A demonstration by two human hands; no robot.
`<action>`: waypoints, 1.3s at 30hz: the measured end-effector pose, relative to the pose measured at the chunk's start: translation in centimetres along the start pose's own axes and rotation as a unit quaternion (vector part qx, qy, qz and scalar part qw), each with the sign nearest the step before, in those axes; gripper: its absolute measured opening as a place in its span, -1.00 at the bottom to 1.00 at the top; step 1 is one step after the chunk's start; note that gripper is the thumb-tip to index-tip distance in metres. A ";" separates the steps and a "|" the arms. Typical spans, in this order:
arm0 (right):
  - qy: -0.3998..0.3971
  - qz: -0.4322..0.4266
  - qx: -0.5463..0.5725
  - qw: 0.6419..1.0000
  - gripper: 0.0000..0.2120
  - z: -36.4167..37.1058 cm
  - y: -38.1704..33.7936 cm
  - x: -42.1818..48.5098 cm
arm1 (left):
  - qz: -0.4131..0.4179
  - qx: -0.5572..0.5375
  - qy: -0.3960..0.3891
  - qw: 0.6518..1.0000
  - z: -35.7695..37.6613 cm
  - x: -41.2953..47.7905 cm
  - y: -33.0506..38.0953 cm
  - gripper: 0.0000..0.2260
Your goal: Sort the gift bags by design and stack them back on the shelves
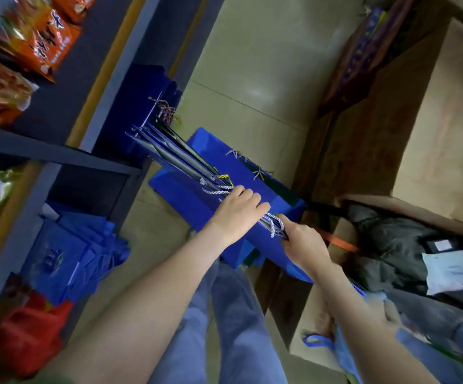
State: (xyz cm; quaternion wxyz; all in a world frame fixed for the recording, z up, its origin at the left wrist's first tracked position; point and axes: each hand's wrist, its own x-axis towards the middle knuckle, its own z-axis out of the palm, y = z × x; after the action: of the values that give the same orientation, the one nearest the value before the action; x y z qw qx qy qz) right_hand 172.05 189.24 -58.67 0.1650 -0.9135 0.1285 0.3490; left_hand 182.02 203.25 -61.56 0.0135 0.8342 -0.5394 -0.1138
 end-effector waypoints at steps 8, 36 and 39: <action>0.031 0.011 0.031 0.999 -0.38 4.1 0.4 3.1 | -0.039 -0.019 0.076 0.996 5.8 -0.1 -0.4 -0.81; 0.107 0.146 0.173 0.968 -0.37 7.1 0.3 8.7 | -0.210 -0.159 0.008 0.965 8.5 1.3 0.6 -0.12; 0.073 0.104 0.083 0.988 -0.33 7.9 0.2 8.5 | -0.141 -0.026 0.003 0.990 8.7 1.3 -0.9 -0.24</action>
State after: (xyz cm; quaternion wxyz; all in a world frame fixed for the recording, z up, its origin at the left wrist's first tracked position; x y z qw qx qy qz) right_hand 173.46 191.10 -70.03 0.1937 -0.9014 0.2628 0.2846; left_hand 181.52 203.30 -70.41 0.0205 0.9014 -0.4135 -0.1265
